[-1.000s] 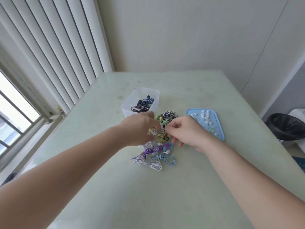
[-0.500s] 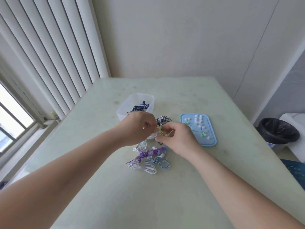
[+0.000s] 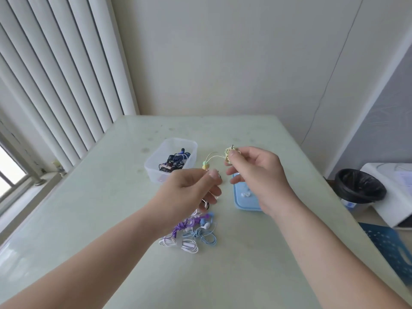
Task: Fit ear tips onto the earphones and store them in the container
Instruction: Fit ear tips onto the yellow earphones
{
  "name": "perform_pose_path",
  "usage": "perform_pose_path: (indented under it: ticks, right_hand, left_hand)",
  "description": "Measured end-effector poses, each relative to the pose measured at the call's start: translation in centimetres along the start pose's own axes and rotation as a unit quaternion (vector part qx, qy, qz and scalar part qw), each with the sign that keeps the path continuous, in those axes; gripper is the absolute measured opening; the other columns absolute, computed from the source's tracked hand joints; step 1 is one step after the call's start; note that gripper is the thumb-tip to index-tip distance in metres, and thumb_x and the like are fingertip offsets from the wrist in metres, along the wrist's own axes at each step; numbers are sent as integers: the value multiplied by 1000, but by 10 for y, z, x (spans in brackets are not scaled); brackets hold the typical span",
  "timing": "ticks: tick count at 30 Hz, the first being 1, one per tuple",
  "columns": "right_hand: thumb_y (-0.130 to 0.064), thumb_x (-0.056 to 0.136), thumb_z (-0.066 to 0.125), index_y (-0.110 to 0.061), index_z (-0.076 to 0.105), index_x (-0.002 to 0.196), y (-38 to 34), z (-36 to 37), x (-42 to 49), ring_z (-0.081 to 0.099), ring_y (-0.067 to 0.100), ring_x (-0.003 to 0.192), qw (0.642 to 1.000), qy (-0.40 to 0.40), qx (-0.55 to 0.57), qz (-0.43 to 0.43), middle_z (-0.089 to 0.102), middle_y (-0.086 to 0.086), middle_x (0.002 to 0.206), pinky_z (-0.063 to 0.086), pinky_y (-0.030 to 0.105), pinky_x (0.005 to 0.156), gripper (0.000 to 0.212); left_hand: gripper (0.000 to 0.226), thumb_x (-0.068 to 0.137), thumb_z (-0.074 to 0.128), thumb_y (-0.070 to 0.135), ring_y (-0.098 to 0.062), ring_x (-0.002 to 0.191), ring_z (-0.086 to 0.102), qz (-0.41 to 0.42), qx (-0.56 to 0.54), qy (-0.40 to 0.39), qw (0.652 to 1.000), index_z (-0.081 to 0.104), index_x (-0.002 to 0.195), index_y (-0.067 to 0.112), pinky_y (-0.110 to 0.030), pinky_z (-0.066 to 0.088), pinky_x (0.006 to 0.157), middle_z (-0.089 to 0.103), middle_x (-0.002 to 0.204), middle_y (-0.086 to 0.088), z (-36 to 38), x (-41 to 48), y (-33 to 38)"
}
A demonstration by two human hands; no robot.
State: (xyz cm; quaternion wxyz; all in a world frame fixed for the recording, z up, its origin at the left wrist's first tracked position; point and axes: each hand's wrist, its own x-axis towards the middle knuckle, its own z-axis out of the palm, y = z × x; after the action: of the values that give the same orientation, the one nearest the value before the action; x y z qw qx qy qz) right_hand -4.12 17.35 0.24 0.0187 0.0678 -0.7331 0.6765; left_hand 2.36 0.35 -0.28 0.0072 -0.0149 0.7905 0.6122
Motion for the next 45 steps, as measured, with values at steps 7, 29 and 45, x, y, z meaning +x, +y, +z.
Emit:
perform_pose_path:
  ticks: [7, 29, 45]
  right_hand:
    - [-14, 93, 72, -26, 77, 89, 18, -14, -38, 67, 10, 80, 997, -76, -7, -14, 75, -7, 84, 57, 34, 73, 14]
    - [-21, 90, 74, -22, 77, 80, 78, -92, -21, 63, 4, 61, 970, 4, -234, 60, 74, -6, 72, 48, 21, 61, 10]
    - [-6, 87, 58, -6, 73, 88, 92, -93, 52, 46, 17, 61, 872, -127, -470, 45, 70, 16, 85, 45, 33, 59, 15]
  left_hand:
    - [39, 108, 52, 37, -23, 94, 74, -96, -262, 68, 958, 71, 115, 4, -42, 58, 87, 79, 101, -12, 34, 15, 0]
    - [15, 101, 60, 3, -16, 54, 61, -106, -170, 19, 979, 73, 108, 8, -32, 48, 64, 78, 103, -13, 83, 20, -50]
    - [23, 109, 51, 15, -22, 62, 63, -82, -214, -40, 973, 66, 125, 15, -31, 47, 61, 79, 104, -10, 91, 35, -64]
